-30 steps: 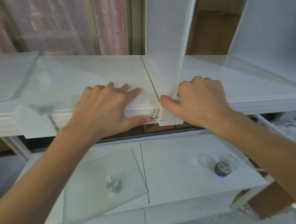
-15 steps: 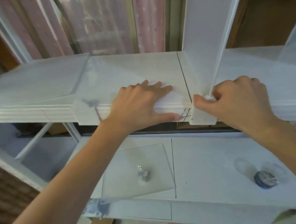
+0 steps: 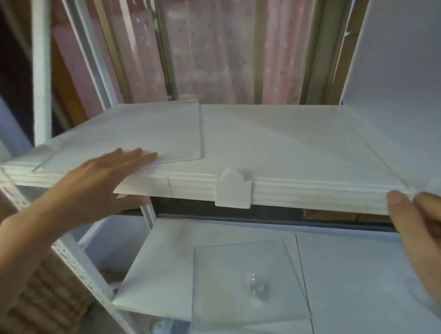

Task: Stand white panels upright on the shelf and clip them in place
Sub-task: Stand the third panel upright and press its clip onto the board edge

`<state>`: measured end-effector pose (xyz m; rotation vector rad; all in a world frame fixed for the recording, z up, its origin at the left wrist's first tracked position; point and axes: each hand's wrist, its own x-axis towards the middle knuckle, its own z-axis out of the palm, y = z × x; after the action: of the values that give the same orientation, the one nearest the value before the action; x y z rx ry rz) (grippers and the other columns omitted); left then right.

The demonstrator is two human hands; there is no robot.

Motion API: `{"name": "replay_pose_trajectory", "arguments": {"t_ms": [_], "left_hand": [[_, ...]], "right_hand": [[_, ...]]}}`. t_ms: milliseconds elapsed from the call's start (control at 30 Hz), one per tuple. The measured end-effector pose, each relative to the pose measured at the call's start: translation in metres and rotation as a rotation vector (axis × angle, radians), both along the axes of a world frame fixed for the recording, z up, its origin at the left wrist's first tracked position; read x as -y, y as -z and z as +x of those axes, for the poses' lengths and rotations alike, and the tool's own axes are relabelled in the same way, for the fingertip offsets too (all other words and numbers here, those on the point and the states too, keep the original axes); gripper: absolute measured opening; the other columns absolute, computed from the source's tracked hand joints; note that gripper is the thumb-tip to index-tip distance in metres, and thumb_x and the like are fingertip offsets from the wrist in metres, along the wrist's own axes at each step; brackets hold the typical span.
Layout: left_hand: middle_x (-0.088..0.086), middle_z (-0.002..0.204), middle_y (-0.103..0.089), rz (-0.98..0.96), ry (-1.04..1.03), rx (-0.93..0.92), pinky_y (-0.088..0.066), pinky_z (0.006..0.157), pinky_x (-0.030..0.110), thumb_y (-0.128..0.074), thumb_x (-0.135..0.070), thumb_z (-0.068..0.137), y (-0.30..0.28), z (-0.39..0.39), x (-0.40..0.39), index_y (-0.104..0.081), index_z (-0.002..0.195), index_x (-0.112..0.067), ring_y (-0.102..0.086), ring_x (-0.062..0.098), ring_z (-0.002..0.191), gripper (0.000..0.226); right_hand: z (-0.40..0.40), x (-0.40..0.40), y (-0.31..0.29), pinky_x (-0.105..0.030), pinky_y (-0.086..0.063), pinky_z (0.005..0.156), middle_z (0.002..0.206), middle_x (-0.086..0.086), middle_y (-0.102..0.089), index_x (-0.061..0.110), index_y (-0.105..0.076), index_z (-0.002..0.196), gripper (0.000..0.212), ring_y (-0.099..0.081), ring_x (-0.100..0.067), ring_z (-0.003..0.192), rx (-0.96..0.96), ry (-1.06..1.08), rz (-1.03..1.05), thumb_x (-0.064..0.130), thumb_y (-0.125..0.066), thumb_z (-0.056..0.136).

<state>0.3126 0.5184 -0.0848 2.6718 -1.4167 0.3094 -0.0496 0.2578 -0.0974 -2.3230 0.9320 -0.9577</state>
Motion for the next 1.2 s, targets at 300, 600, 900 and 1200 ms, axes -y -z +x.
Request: {"name": "replay_pose_trajectory", "arguments": {"t_ms": [300,600,900,1200], "left_hand": [[0.017,0.1,-0.08,-0.192,0.304,0.565,-0.056,0.056,0.052,-0.051,0.014,0.098,-0.025,0.039,-0.054,-0.07,0.133,-0.007,-0.069,0.039,0.069,0.046],[0.002,0.104,-0.08,-0.485,0.469,1.017,-0.023,0.115,0.051,-0.043,-0.001,0.11,-0.078,0.02,0.025,-0.076,0.114,-0.013,-0.061,0.032,0.13,0.035],[0.001,0.13,-0.071,-0.679,0.687,1.095,-0.022,0.122,0.059,-0.041,0.004,0.106,-0.094,-0.011,0.097,-0.066,0.092,-0.024,-0.046,0.039,0.144,0.04],[0.011,0.128,-0.066,-0.938,0.498,0.276,-0.048,0.096,0.053,-0.065,-0.023,0.097,-0.053,-0.026,0.094,-0.064,0.132,-0.008,-0.057,0.034,0.119,0.038]], "right_hand": [[0.153,-0.083,-0.064,-0.039,-0.045,0.056,0.053,0.004,-0.048,0.016,-0.052,0.069,0.047,-0.048,-0.023,0.051,0.017,-0.251,-0.568,0.055,-0.058,0.094],[0.213,-0.083,-0.112,-0.028,-0.024,0.05,0.049,-0.002,-0.033,0.015,-0.048,0.057,0.057,-0.034,-0.025,0.046,-0.352,-0.028,-0.995,0.059,-0.052,0.093],[0.185,-0.055,-0.118,-0.041,-0.044,0.065,0.064,-0.001,-0.04,0.016,-0.049,0.083,0.031,-0.051,-0.031,0.072,-0.772,0.046,-0.751,0.045,-0.048,0.095],[0.204,-0.048,-0.08,-0.05,-0.056,0.092,0.114,-0.007,-0.068,0.019,-0.063,0.127,0.05,-0.065,-0.033,0.098,-0.452,-0.054,0.025,0.037,-0.053,0.081]]}}
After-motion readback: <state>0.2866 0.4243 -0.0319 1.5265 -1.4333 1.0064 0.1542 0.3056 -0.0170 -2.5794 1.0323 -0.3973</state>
